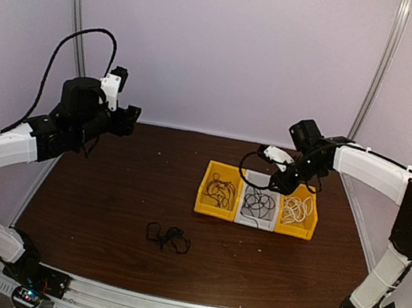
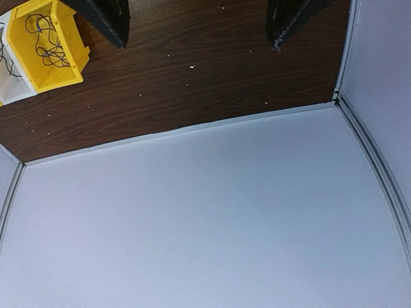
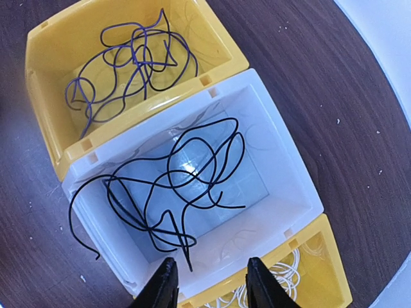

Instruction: Untangle the cables

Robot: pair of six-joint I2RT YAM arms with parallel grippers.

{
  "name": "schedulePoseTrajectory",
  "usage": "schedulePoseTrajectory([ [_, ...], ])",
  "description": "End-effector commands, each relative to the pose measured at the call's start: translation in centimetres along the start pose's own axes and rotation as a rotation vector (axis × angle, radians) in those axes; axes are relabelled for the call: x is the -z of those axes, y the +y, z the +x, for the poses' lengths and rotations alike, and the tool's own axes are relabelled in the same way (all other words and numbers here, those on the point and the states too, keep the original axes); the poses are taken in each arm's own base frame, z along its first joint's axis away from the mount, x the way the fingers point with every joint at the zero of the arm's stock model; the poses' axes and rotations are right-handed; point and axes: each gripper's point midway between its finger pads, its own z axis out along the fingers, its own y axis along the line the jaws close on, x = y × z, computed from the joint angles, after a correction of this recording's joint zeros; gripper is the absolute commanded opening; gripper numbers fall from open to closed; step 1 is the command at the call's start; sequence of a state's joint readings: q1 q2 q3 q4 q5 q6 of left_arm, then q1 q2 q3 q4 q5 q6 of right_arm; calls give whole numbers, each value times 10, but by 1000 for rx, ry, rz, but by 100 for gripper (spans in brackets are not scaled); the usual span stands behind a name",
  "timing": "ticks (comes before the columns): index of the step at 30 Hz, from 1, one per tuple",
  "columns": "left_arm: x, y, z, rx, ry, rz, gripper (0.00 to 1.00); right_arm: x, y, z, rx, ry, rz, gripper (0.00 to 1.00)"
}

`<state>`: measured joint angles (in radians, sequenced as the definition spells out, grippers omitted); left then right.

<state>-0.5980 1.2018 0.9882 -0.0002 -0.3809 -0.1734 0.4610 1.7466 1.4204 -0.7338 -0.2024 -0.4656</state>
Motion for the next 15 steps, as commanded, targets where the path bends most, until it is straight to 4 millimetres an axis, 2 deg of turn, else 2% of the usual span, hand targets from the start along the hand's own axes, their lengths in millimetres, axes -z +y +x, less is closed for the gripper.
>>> schedulePoseTrajectory([
  [1,3,-1,-15,15,-52,16,74,12,21,13,78,0,-63,39],
  [4,2,-1,-14,15,-50,17,74,20,44,12,126,-51,-147,41],
  [7,2,-2,-14,14,-48,19,74,19,60,15,196,-80,-155,46],
  [15,0,-2,-11,12,-40,14,74,-12,101,33,344,-43,-149,50],
])
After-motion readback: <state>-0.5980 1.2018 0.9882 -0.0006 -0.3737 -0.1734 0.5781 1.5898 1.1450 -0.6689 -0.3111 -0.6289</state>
